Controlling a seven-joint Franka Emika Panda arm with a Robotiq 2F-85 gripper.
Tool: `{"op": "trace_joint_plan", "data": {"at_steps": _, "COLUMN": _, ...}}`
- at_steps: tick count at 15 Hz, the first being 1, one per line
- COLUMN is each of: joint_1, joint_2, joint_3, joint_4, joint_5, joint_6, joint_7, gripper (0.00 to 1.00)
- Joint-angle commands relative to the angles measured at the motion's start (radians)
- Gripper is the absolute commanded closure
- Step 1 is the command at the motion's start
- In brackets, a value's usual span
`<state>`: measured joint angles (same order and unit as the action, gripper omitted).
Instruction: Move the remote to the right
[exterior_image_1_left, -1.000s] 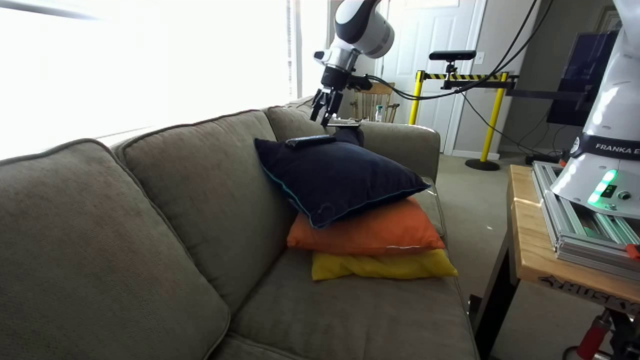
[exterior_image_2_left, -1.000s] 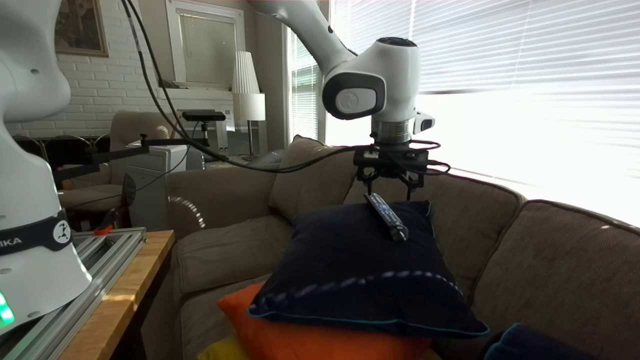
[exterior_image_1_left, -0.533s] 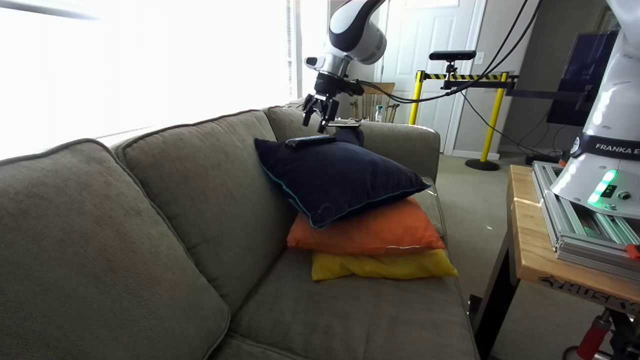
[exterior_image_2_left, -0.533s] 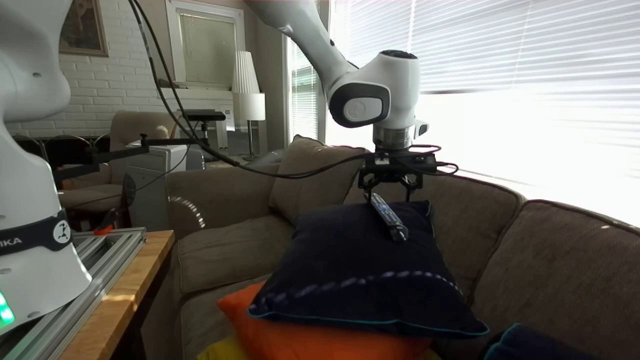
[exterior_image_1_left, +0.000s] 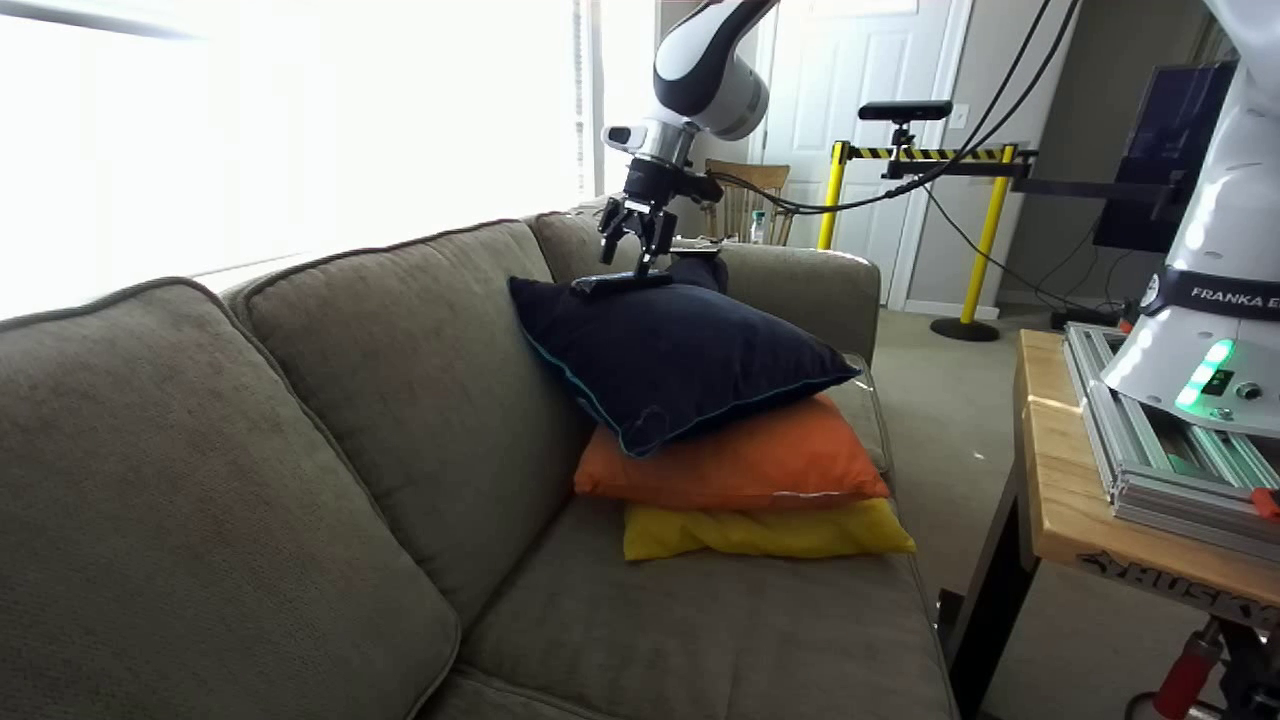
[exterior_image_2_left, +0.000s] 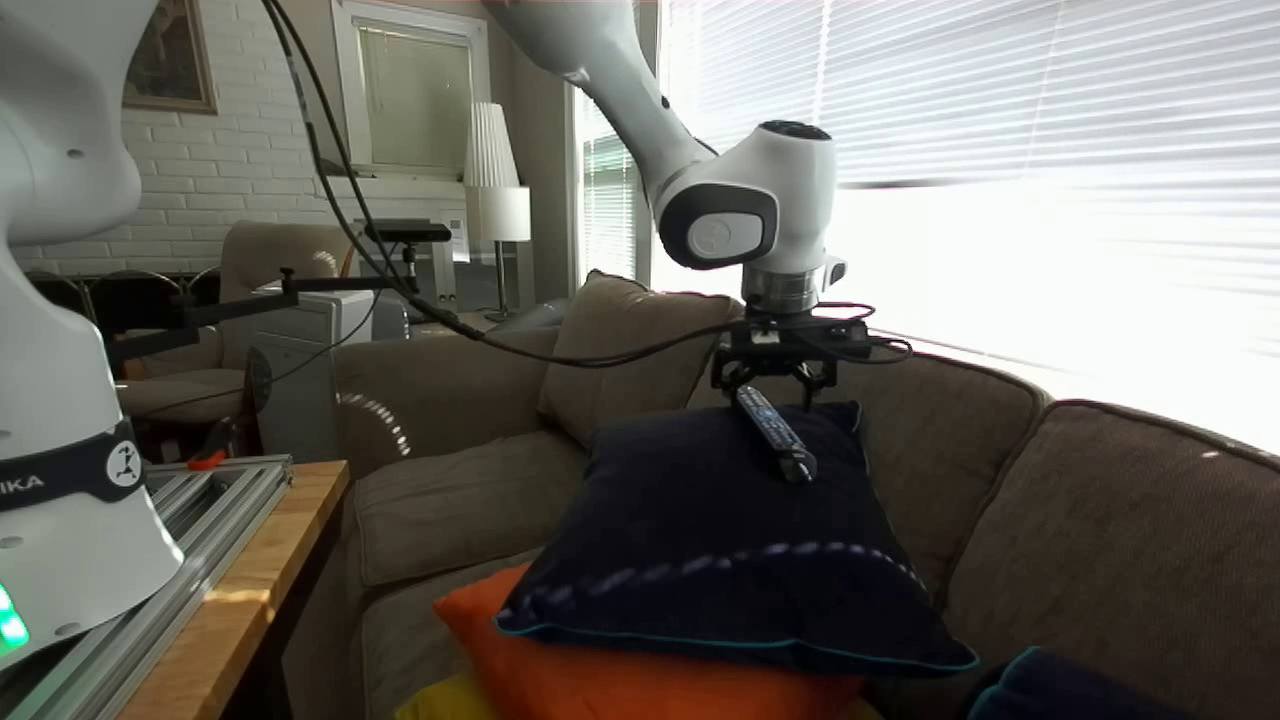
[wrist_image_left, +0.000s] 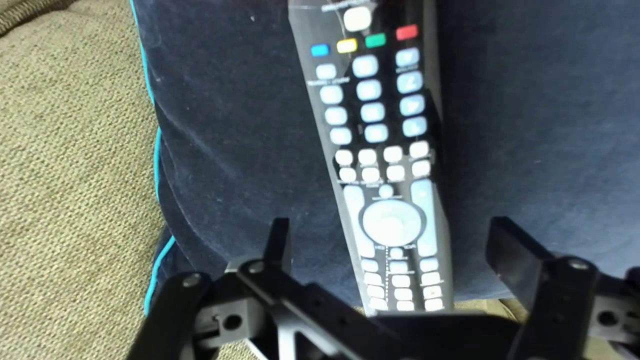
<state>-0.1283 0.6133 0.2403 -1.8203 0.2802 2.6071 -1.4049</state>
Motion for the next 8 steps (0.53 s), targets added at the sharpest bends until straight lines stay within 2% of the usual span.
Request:
{"op": "trace_joint_plan", "data": {"at_steps": 1, "joint_1": -0.004, "joint_2": 0.039, "joint_3": 0.01, "joint_4": 0.037, "joint_5": -0.037, "joint_6": -0.003, "joint_7": -0.011, "gripper": 0.0}}
{"op": "trace_joint_plan", "data": {"at_steps": 4, "joint_1": -0.003, "joint_2": 0.051, "joint_3": 0.011, "joint_4": 0.046, "joint_5": -0.045, "joint_6": -0.006, "joint_7": -0.008, "gripper": 0.0}}
{"op": "trace_joint_plan", "data": {"at_steps": 5, "joint_1": -0.004, "joint_2": 0.055, "joint_3": 0.014, "joint_4": 0.049, "joint_5": -0.043, "joint_6": -0.006, "joint_7": -0.007, "gripper": 0.25}}
{"op": "trace_joint_plan", "data": {"at_steps": 6, "joint_1": -0.003, "joint_2": 0.058, "joint_3": 0.014, "joint_4": 0.052, "joint_5": -0.043, "joint_6": -0.008, "joint_7": -0.002, "gripper": 0.28}}
{"op": "trace_joint_plan", "data": {"at_steps": 8, "joint_1": -0.003, "joint_2": 0.067, "joint_3": 0.015, "joint_4": 0.062, "joint_5": -0.043, "joint_6": -0.007, "joint_7": -0.001, "gripper": 0.43}}
